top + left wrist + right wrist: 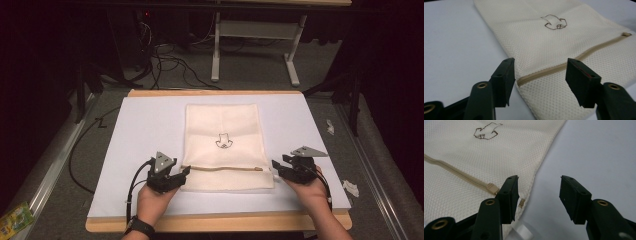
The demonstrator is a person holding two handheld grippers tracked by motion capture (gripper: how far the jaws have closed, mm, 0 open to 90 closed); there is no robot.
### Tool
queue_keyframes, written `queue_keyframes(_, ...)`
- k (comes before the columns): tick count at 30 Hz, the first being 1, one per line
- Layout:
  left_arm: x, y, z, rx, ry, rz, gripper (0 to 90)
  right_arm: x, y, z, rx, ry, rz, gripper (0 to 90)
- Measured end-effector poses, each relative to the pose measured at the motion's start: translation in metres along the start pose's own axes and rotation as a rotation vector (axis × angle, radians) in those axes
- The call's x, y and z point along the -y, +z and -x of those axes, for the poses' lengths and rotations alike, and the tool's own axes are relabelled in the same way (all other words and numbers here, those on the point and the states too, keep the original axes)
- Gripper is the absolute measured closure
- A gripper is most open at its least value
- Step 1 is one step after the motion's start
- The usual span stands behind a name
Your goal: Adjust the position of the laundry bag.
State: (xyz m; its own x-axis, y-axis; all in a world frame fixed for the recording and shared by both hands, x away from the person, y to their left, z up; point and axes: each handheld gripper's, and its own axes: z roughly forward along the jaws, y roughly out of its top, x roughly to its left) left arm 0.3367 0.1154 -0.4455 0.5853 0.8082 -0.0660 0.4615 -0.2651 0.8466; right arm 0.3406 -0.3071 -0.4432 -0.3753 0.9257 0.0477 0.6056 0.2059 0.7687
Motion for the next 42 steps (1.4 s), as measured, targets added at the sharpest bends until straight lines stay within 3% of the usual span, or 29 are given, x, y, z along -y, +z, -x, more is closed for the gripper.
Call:
queue_keyframes(2, 0.009, -0.003, 0.002, 0.012, -0.003, 0.016, 38.8, 0.009, 0.000, 0.003, -0.003, 0.036, 0.013, 50.4)
queue_keyframes(4, 0.012, 0.002, 0.001, 0.007, 0.012, -0.030, 38.5, 0.018, 0.005, 0.005, -0.050, 0.102, 0.018, 53.7)
queue_keyframes(5, 0.012, 0.002, 0.001, 0.007, 0.012, -0.030, 38.7, 0.018, 0.005, 0.005, -0.050, 0.102, 0.018, 53.7)
queue_keyframes(8, 0.013, 0.004, -0.001, 0.018, -0.018, -0.020, 39.8, 0.019, 0.010, 0.003, -0.051, 0.062, 0.008, 60.5)
queue_keyframes(10, 0.014, 0.008, 0.001, 0.012, 0.002, -0.034, 39.4, 0.018, 0.018, 0.003, -0.083, 0.067, -0.023, 64.3)
queue_keyframes(16, 0.012, 0.006, 0.005, 0.037, -0.014, -0.022, 38.6, 0.016, 0.025, -0.003, -0.101, 0.046, -0.052, 66.7)
queue_keyframes(24, 0.011, 0.003, 0.006, 0.043, -0.001, -0.019, 38.3, 0.017, 0.030, -0.007, -0.110, 0.032, -0.093, 69.7)
queue_keyframes(30, 0.013, 0.004, 0.005, 0.031, -0.001, -0.026, 36.7, 0.018, 0.031, -0.007, -0.117, 0.014, -0.090, 78.3)
queue_keyframes(39, 0.013, 0.005, 0.010, 0.043, 0.010, -0.026, 35.5, 0.017, 0.030, -0.008, -0.120, 0.006, -0.087, 83.0)
queue_keyframes(42, 0.013, 0.005, 0.012, 0.018, 0.041, -0.020, 36.0, 0.017, 0.028, -0.010, -0.123, -0.006, -0.072, 83.3)
